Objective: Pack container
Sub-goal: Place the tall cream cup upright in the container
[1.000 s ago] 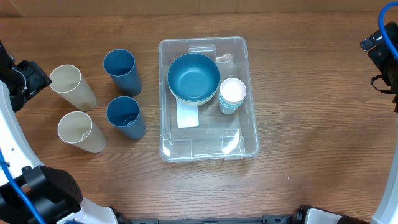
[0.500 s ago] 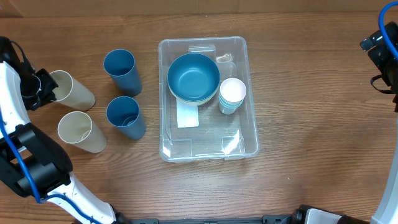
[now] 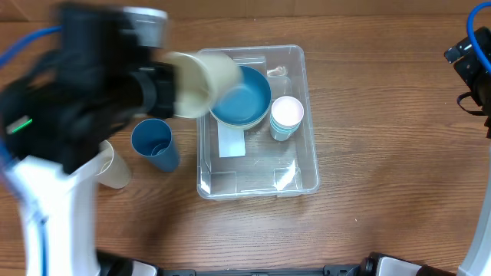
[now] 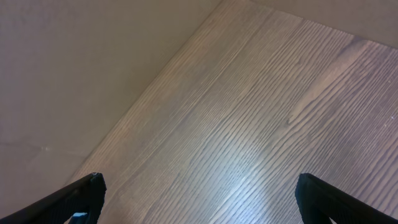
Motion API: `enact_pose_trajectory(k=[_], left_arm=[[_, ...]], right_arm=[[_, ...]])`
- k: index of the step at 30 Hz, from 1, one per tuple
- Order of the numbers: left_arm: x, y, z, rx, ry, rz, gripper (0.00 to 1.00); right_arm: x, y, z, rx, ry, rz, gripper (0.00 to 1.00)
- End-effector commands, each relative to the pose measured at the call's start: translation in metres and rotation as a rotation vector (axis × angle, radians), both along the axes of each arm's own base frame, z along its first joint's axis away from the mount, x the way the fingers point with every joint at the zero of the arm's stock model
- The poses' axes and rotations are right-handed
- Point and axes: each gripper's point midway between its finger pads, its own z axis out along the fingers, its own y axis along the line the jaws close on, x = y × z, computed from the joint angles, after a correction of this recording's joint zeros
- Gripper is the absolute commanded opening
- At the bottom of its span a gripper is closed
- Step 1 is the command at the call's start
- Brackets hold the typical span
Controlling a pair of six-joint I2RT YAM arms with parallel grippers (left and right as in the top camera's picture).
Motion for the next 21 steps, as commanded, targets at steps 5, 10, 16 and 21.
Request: enact_pose_trajectory(k=[5,10,16,21], left_arm=[[-0.002,-0.085,-0.136,0.323,0.314,-0.195,0.04],[0.008,-0.109,-0.203,0.398,0.433,-0.224,0.04],[0.026,-0.135,-0.25,0.385,0.471,-0.238,0.11],[0.012,-0.119,-0.222,0.401,0.472,-0.226,0.34]], right_arm=[[-0.001,0.0,0.006,-0.004,-0.018,-0.005,1.0],[-0.001,0.0,0.006,-0.004,-0.018,-0.005,1.0],[-0.001,0.0,0.006,-0.004,-0.018,-0.005,1.0],[-0.001,0.0,0.006,-0.004,-0.018,-0.005,1.0]])
